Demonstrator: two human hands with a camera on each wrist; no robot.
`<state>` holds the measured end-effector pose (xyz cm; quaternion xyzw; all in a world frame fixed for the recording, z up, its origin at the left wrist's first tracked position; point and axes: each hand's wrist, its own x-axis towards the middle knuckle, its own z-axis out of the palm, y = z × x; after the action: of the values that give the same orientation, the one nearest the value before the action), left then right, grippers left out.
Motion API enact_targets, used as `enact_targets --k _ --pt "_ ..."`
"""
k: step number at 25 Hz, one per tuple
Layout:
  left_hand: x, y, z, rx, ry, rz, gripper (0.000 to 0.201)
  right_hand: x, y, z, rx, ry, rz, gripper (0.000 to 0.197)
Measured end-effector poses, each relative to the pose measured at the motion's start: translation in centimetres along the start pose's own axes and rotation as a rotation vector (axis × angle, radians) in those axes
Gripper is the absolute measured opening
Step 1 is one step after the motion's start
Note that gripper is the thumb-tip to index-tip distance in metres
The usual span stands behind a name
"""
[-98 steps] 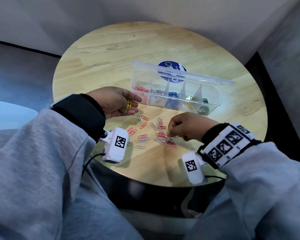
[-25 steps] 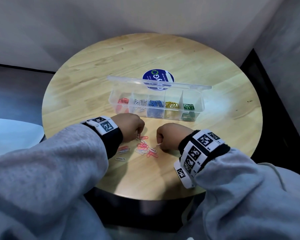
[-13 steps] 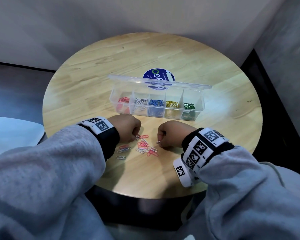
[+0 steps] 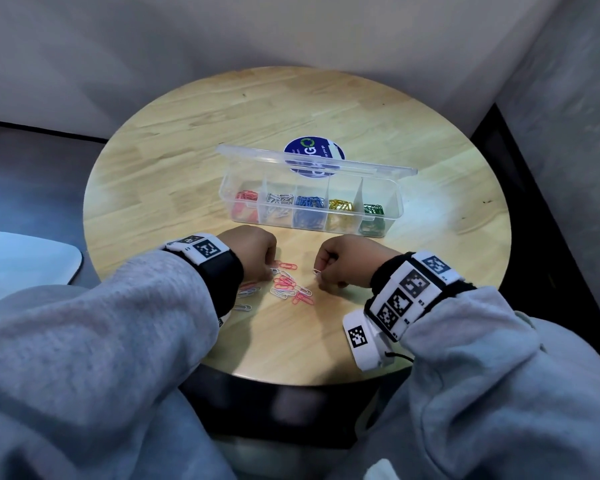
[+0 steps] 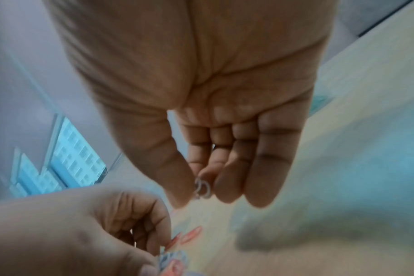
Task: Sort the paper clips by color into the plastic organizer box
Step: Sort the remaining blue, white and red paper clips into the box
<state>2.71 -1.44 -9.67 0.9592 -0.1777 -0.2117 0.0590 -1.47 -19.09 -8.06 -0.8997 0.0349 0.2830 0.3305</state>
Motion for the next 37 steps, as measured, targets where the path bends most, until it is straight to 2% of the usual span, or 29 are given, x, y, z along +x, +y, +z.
enact_targets --k 3,6,8,10,12,15,17,20,26,29,32,35,37 --pt "-0.2 0.1 0.0 0.011 0.038 -0.052 0.032 -0.6 0.6 0.0 0.336 -0.015 0.055 0.018" --pt "-0.3 0.2 0.2 0.029 0.046 -0.064 0.028 -1.3 0.5 0.2 0.693 -0.014 0.096 0.024" --pt "-0.2 0.3 0.4 0.036 0.028 -0.047 0.023 -1.5 0.0 0.5 0.865 0.028 0.131 0.027" --pt "-0.1 0.4 0.6 0.025 0.022 -0.033 0.02 -1.6 -0.3 0.9 0.932 0.051 0.173 0.026" --pt "-0.1 0.5 0.5 0.03 0.021 -0.014 0.02 -1.7 -0.5 1.3 0.735 0.066 0.203 0.02" --pt "-0.2 0.8 0.4 0.106 -0.044 -0.001 0.024 -2.3 -0.8 1.8 0.13 0.106 0.189 0.008" --pt "-0.2 1.0 0.3 0.132 -0.09 -0.018 0.027 -2.6 -1.2 2.5 -0.029 0.119 0.162 0.004" --pt "-0.1 0.7 0.2 0.071 -0.123 -0.035 0.024 -2.4 -1.5 3.1 -0.105 0.148 0.166 0.006" --pt "-1.2 0.1 -0.2 -0.066 -0.105 0.029 0.002 -0.9 -1.9 3.5 -0.22 0.189 0.189 0.018" --pt "-2.0 -0.1 -0.1 -0.162 -0.069 0.037 0.017 -0.5 -2.0 4.0 -0.281 0.144 0.166 0.018" --pt "-2.8 -0.9 -0.5 -0.291 -0.01 0.052 0.02 -0.3 -1.8 4.1 -0.3 0.097 0.156 0.013" --pt "-3.3 -2.7 -1.5 -0.525 0.036 0.038 0.023 -0.2 -1.3 3.8 -0.305 0.077 0.162 0.017" --pt "-3.6 -3.6 -2.0 -0.745 0.017 0.02 0.023 -0.2 -1.1 3.6 -0.289 0.07 0.164 0.012"
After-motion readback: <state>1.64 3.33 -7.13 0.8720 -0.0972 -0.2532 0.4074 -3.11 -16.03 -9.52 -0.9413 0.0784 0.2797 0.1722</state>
